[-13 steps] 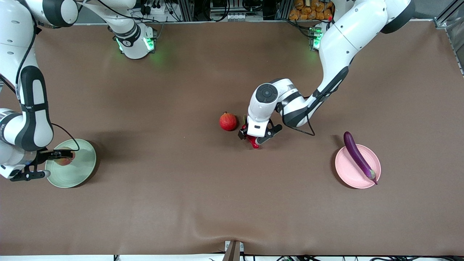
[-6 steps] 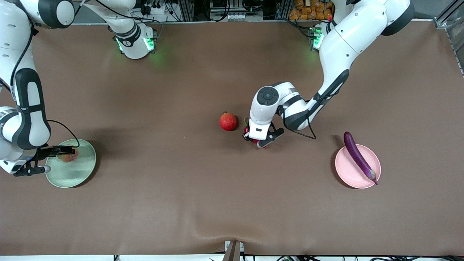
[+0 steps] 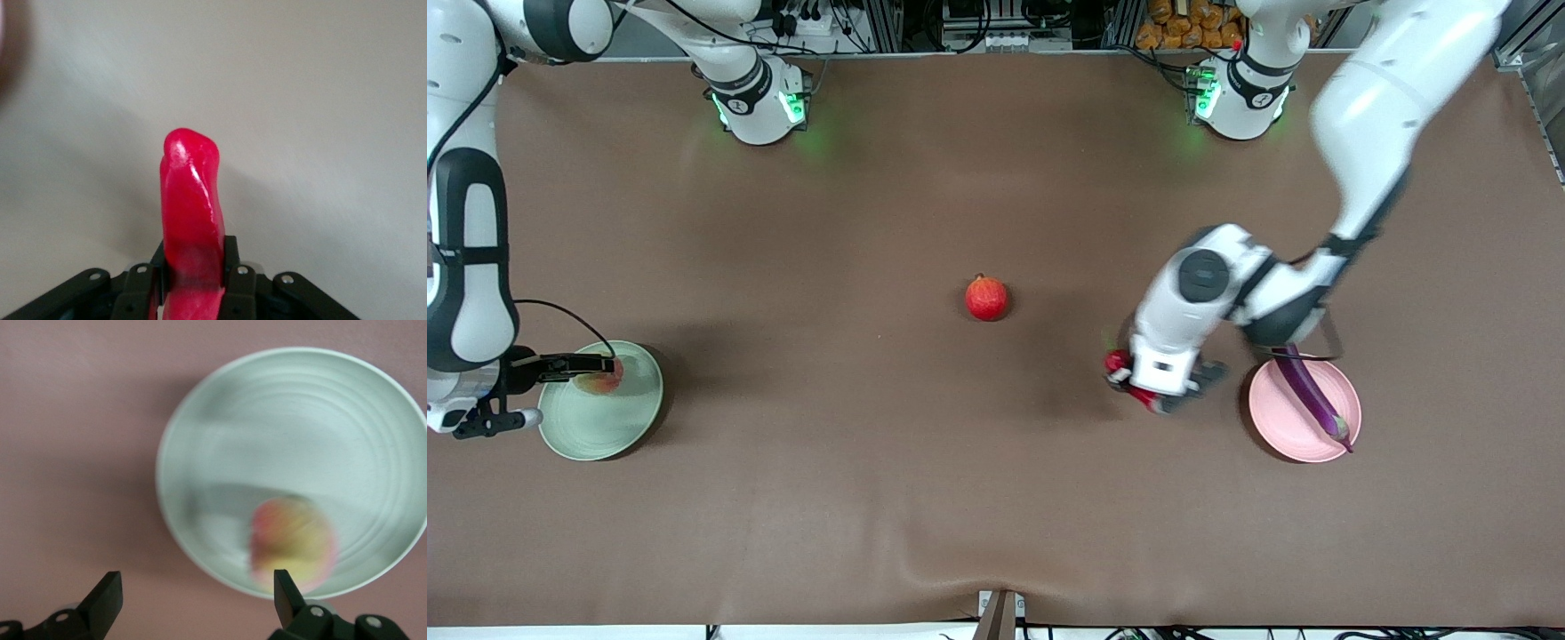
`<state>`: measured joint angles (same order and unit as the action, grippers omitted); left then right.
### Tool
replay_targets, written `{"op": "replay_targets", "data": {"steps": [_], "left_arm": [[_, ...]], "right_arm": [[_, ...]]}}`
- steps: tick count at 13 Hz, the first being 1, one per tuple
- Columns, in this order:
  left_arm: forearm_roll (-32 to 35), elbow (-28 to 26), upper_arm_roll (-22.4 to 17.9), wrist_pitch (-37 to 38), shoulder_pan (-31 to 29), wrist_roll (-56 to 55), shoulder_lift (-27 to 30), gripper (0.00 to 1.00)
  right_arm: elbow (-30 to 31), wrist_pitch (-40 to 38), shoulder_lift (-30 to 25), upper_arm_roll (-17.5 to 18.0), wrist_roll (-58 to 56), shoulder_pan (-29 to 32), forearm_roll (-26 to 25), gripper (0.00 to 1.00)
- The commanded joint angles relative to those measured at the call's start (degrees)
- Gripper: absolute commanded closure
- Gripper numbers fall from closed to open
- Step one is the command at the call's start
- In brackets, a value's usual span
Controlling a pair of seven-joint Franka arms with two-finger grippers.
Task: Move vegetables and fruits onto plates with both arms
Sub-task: 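Lower the peach onto the green plate while the left gripper lifts the chili, then place the chili on the pink plate while the right gripper reaches the apple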
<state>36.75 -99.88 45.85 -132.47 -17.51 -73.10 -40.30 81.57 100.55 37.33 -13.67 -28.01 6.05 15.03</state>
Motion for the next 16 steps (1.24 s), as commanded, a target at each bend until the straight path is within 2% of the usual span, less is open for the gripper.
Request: {"op": "replay_targets", "data": {"steps": [1, 2, 5, 7, 9, 12, 13, 15, 16], "left_arm": [[0.25, -0.84, 4.85, 4.04, -9.45, 9.26, 0.66, 1.0], [0.25, -0.84, 5.03, 4.67, -11.82, 12.25, 0.66, 1.0], [0.34, -0.84, 4.77, 4.67, -16.31, 16.32, 0.04, 1.0], [0.25, -0.84, 3.81, 4.67, -19.21, 19.74, -0.74, 1.0], [0.08, -0.67, 2.93, 4.67, -20.1, 19.76, -1.01, 1.0], [-0.01, 0.56, 0.2, 4.23, -20.02, 19.75, -1.89, 1.0], [-0.01, 1.0, -0.23, 4.23, -20.02, 20.1, -2.41, 0.9], [0.08, 1.88, -0.85, 4.23, -20.19, 20.28, -3.38, 0.09], [-0.01, 1.88, -0.77, 4.23, -20.46, 20.37, -3.21, 0.0]], "right_arm": [[-2.29, -5.0, -2.26, 0.31, 15.99, -5.76, 1.05, 0.0], [-2.29, -5.19, -3.22, 0.57, 22.5, -7.96, 1.92, 0.0], [-2.29, -6.42, -4.2, 1.28, 40.6, -14.72, 9.9, 0.0], [-2.46, -5.02, -4.03, 1.19, 54.75, -22.44, 9.67, 0.0], [-2.64, 0.33, -4.02, 1.37, 64.53, -28.35, 10.19, 0.0], [-2.12, 9.45, -3.23, 7.33, 80.61, -34.86, 9.66, 0.0], [-2.11, 11.49, -2.01, 8.74, 81.18, -37.14, 9.32, 0.0], [-1.59, 16.85, -0.16, 9.1, 81.18, -42.76, 5.55, 0.0], [-0.63, 18.09, 0.37, 9.1, 80.92, -44.7, 3.97, 0.0]]}}
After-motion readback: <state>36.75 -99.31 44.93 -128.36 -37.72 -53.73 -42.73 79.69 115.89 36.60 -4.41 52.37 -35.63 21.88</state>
